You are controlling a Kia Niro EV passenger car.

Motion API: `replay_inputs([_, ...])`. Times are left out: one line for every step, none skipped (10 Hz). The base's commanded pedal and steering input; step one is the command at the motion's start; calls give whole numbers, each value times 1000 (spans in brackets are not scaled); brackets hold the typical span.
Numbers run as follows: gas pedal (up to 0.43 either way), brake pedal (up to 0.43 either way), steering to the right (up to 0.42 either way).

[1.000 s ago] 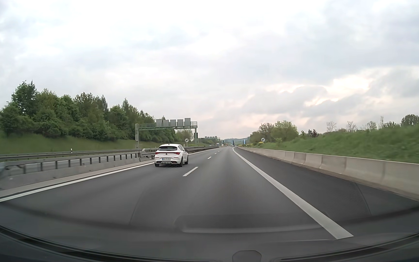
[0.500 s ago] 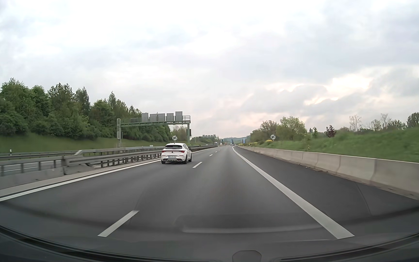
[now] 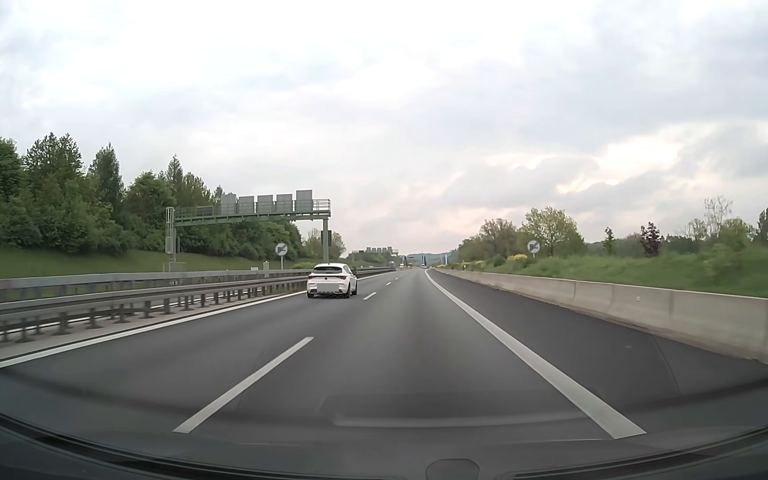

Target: Follow the waypoints while adhering to traffic rules and regulations

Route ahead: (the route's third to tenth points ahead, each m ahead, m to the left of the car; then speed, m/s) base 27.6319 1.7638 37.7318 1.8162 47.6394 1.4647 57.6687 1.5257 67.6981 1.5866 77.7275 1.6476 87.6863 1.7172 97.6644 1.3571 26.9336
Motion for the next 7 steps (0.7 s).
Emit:
replay_inputs([169,0,0])
replay_inputs([169,0,0])
replay_inputs([169,0,0])
replay_inputs([169,0,0])
replay_inputs([169,0,0])
replay_inputs([169,0,0])
replay_inputs([169,0,0])
